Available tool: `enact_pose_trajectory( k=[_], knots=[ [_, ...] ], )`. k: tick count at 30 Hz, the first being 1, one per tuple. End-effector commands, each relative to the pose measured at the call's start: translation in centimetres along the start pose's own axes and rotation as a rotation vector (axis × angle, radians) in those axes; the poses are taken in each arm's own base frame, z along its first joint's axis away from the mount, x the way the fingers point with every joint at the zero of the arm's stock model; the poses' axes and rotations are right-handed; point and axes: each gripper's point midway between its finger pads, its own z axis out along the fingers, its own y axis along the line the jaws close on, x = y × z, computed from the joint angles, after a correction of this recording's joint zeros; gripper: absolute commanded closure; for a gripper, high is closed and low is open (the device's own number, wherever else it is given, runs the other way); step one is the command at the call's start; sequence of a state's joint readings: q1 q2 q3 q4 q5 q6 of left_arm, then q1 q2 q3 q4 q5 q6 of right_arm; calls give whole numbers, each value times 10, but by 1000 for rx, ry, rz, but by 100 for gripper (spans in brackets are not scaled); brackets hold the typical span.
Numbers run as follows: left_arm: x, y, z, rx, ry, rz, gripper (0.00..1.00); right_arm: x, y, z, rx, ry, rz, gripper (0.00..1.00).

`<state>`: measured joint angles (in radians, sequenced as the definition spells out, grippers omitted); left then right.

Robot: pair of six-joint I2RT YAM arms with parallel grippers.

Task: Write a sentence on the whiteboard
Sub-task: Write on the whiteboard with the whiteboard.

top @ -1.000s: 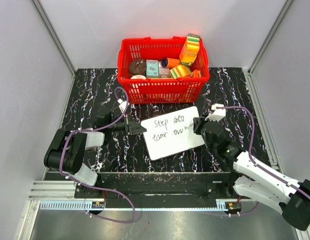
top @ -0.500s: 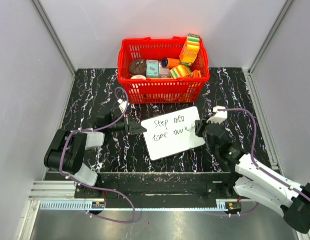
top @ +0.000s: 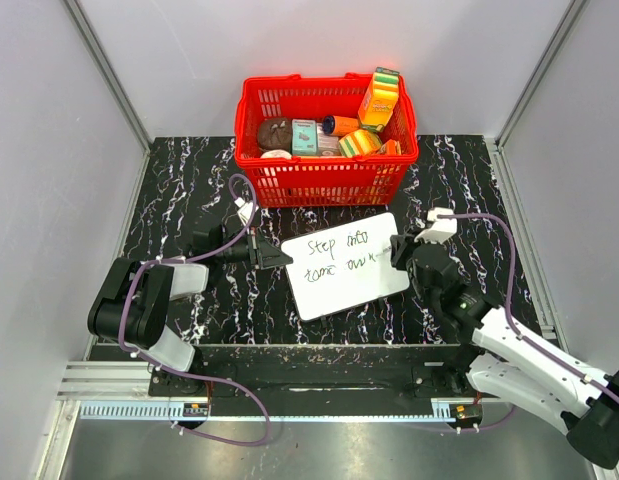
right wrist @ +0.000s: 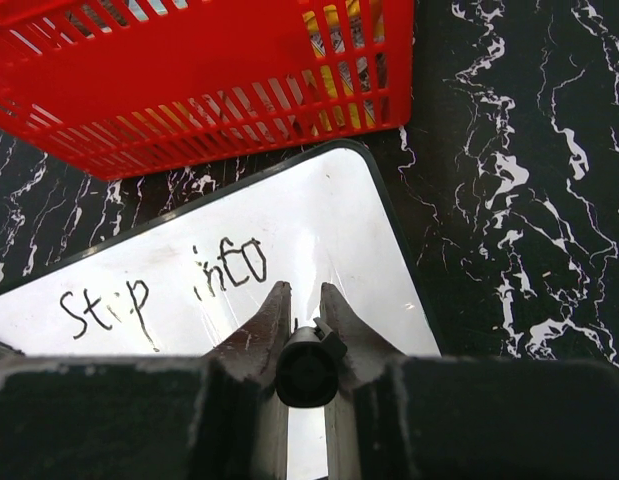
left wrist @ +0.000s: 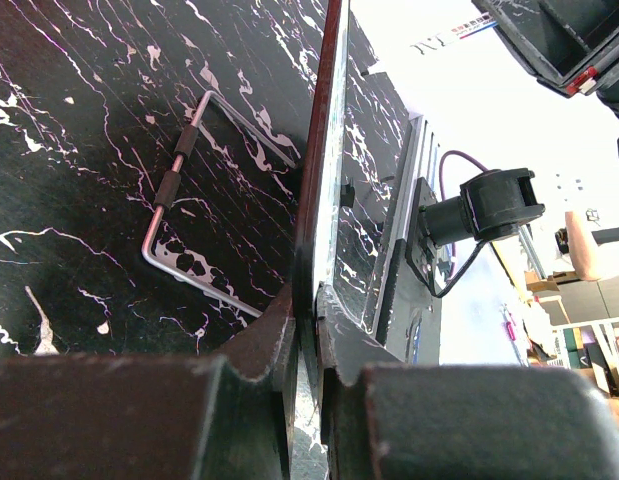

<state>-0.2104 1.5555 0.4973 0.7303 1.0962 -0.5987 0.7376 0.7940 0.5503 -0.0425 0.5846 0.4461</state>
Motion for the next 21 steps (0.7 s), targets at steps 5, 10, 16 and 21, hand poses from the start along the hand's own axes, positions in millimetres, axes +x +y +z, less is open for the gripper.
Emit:
enact_pose_trajectory(
  k=[5, 10, 16, 21],
  knots=[
    [3, 7, 5, -11, 11, 76, 100, -36, 14, 9, -4, -84, 23, 100],
    [4, 7, 5, -10, 12, 75, 100, -39, 14, 12, 2, -90, 18, 100],
    [3, 6, 6, -10, 12, 76, 100, -37, 12, 18, 12, -83, 13, 100],
    [3, 7, 6, -10, 12, 76, 100, -31, 11, 21, 14, -65, 8, 100]
  ],
)
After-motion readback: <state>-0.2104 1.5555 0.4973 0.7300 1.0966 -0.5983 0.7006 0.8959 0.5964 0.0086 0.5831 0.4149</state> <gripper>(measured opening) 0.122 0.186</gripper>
